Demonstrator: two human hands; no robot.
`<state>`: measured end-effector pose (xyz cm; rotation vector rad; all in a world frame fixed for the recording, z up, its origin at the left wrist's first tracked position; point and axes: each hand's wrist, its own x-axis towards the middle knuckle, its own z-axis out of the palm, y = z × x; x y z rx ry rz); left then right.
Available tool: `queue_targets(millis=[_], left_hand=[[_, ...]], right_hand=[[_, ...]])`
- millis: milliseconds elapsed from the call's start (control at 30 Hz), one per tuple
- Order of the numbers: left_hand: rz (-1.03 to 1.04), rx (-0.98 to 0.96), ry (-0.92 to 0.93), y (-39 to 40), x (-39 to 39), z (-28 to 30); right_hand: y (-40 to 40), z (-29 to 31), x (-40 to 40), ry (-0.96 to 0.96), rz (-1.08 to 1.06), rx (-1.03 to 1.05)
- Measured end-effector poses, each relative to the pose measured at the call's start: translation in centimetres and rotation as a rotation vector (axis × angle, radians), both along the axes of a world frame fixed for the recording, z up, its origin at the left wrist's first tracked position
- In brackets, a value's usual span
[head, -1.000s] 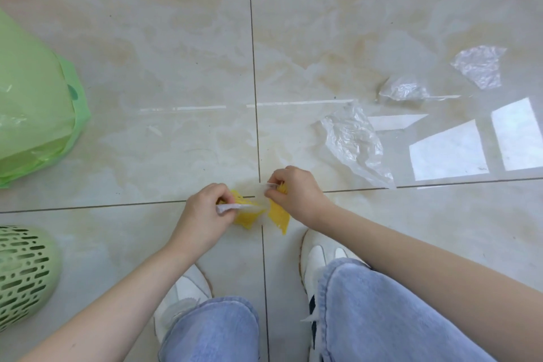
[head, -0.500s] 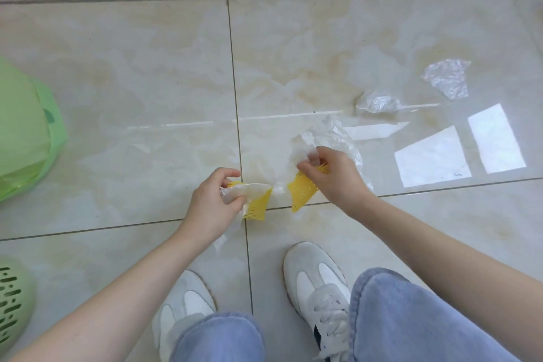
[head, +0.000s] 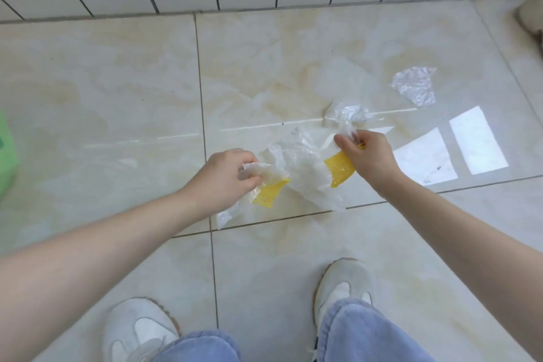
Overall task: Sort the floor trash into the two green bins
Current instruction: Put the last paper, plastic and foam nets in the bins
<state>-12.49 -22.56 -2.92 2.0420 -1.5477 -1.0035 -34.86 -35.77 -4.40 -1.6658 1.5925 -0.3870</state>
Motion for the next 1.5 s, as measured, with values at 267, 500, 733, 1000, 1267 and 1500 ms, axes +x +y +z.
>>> queue_targets(millis=[267, 500, 733, 1000, 1267, 1500], left_hand=[[-0.405, -0.039, -0.244, -9.8, -3.2, 1.8], [-0.762, -0.002, -0.461, -11.8, -6.0, -1.7], [-0.88, 0.067, -0.645, -11.1, -5.4, -3.9], [-0.827, 0.051, -0.678, -10.7, -5.3, -4.4], [-0.744, 0.168, -0.664, -10.8, -5.7, -5.4], [-0.644, 0.158, -0.558, -10.8, -5.3, -5.5]], right_hand=[[-7.8, -0.3, -4.1, 0.203, -0.084, -0.074], [-12.0, -2.0, -7.0, 0.383, -0.003, -0.122], [-15.5, -3.6, -8.3, 0.553, 0.15, -0.02], [-17.8, -4.9, -8.0, 0.604, 0.184, 0.047], [-16.3, -5.2, -9.0, 0.598, 0.285, -0.056], [-12.7, -5.1, -8.4, 0.488, 0.226, -0.272]])
